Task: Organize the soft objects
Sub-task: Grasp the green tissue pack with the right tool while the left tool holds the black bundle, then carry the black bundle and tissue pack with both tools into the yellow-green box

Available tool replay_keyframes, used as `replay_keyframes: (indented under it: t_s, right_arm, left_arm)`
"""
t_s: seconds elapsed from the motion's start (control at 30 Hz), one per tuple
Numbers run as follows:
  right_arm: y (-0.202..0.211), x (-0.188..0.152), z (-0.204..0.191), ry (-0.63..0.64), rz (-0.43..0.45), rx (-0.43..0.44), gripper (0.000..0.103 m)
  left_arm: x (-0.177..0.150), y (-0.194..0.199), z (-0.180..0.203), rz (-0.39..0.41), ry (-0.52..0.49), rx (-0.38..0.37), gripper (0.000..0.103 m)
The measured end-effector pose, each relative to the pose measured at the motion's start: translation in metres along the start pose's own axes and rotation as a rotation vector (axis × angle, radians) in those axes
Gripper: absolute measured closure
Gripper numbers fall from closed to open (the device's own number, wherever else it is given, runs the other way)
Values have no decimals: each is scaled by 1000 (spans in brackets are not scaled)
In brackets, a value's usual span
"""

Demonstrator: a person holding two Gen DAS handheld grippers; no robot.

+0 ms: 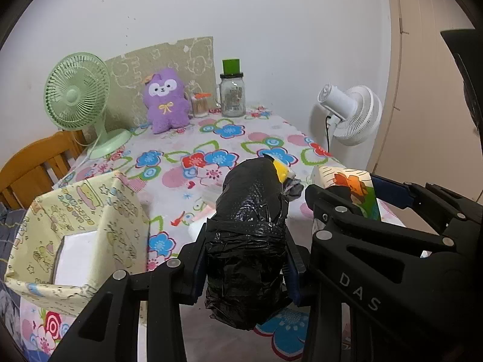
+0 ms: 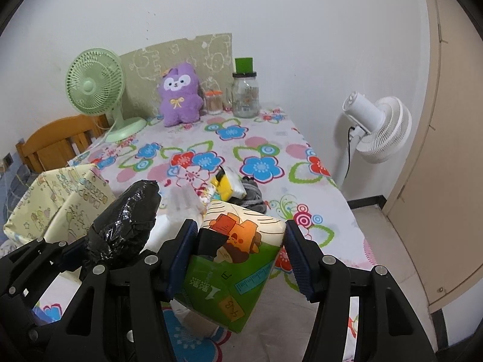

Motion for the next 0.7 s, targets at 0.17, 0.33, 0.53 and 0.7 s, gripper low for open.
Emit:
replay_keyframes:
  t_s: [0.17, 0.33, 0.53, 0.7]
  right_arm:
    - [11, 6, -5, 3, 24, 2, 41]
    - [21, 16, -10, 9, 42, -2, 41]
    - [33, 27, -17, 14, 59, -5, 41]
    - [40, 37, -24, 17, 70, -4, 41]
  left_arm:
    - [6, 12, -4, 23, 3, -5, 60]
    - [12, 23, -9, 44, 9, -13, 60]
    - [20, 34, -17, 61, 12, -17, 60]
    - [28, 43, -24, 71, 11, -19, 60]
Point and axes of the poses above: each gripper's, at about its wrist camera, not at the fingertips, and y roughly against the way its jaws point, z to its right, x to its top, the point moved 5 cm from there along -y, roughly the way its jaws point, and after that the axes turned 12 degrees about y, right-handed, at the moved point
